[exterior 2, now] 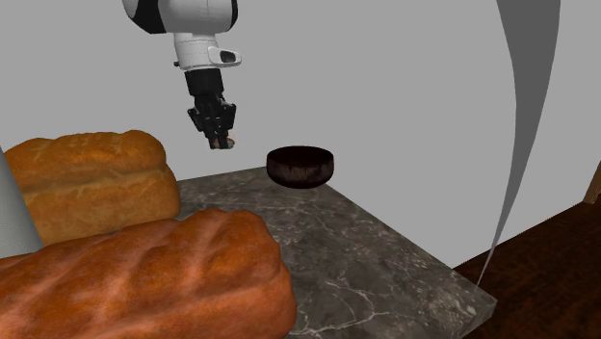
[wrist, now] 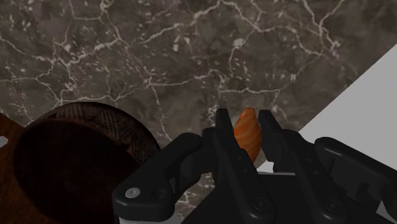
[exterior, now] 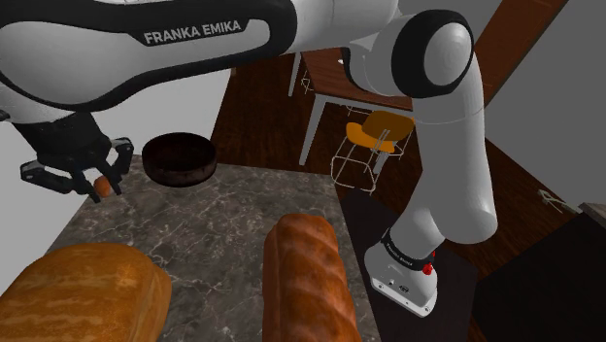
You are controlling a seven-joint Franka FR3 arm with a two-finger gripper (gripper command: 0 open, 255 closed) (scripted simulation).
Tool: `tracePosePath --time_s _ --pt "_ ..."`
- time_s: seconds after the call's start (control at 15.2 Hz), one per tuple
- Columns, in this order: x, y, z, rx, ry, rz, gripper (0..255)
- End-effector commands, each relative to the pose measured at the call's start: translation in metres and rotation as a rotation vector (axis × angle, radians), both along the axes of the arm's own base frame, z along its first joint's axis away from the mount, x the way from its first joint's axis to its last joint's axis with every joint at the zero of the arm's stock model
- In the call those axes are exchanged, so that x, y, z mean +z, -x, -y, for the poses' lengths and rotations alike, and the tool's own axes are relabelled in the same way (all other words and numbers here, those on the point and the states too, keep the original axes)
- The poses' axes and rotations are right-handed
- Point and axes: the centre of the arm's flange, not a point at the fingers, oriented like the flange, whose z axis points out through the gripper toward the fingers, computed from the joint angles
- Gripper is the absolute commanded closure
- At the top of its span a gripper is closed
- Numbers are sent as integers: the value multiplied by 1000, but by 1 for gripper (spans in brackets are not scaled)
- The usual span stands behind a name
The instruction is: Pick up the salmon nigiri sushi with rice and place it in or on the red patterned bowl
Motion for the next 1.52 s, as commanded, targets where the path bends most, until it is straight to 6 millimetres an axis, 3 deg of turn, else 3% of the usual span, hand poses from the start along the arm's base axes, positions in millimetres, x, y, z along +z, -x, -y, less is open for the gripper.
tracePosePath --time_s 0.0,0.59,1.45 --pt "11 0 -1 0 0 0 255" --pt "55 0 -1 0 0 0 255" --pt "61 -60 160 0 0 0 255"
